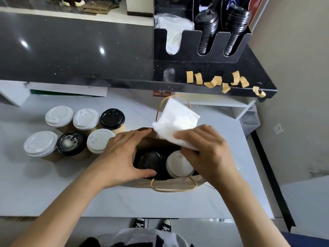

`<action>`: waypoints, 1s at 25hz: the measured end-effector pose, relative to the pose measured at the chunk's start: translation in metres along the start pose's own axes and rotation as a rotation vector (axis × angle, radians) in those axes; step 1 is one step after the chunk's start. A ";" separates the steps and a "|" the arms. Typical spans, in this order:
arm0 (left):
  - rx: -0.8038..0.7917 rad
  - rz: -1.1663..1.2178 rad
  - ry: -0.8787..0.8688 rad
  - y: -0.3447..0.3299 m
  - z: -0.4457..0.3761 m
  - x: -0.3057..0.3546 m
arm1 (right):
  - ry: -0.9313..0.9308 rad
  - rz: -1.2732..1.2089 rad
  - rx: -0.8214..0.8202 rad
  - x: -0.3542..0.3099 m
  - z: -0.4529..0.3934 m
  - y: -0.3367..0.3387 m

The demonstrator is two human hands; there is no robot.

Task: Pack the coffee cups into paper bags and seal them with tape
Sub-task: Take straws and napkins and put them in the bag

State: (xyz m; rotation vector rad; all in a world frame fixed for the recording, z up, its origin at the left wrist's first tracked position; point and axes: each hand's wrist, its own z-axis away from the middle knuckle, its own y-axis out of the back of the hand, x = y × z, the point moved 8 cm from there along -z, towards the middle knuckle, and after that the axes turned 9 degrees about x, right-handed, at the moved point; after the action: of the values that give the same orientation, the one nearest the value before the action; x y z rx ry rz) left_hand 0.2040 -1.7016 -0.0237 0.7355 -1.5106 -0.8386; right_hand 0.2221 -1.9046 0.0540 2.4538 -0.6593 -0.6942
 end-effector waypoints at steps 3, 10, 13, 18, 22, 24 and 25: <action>-0.019 -0.004 -0.010 -0.001 -0.001 0.002 | 0.064 0.043 -0.277 -0.002 0.013 -0.038; -0.019 0.026 -0.003 -0.001 0.002 0.001 | -0.092 0.114 -0.764 0.008 0.027 -0.077; -0.026 0.028 -0.007 -0.003 0.002 0.000 | -0.282 0.029 -0.939 0.014 0.037 -0.080; -0.013 0.038 -0.018 -0.003 0.001 -0.001 | -0.440 -0.050 -0.975 0.015 0.033 -0.070; 0.055 0.052 -0.042 0.002 0.000 -0.001 | -0.454 -0.090 -0.666 0.019 0.014 -0.046; 0.076 0.065 -0.043 0.004 -0.001 -0.003 | -0.505 -0.113 -0.548 0.028 0.013 -0.033; 0.084 0.076 -0.047 0.005 -0.001 -0.003 | -0.520 -0.123 -0.496 0.033 0.014 -0.027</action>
State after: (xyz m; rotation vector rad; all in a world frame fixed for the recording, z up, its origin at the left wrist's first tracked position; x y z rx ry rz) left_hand 0.2050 -1.6961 -0.0216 0.7193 -1.6141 -0.7436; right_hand 0.2467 -1.9074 0.0172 1.8712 -0.4455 -1.3850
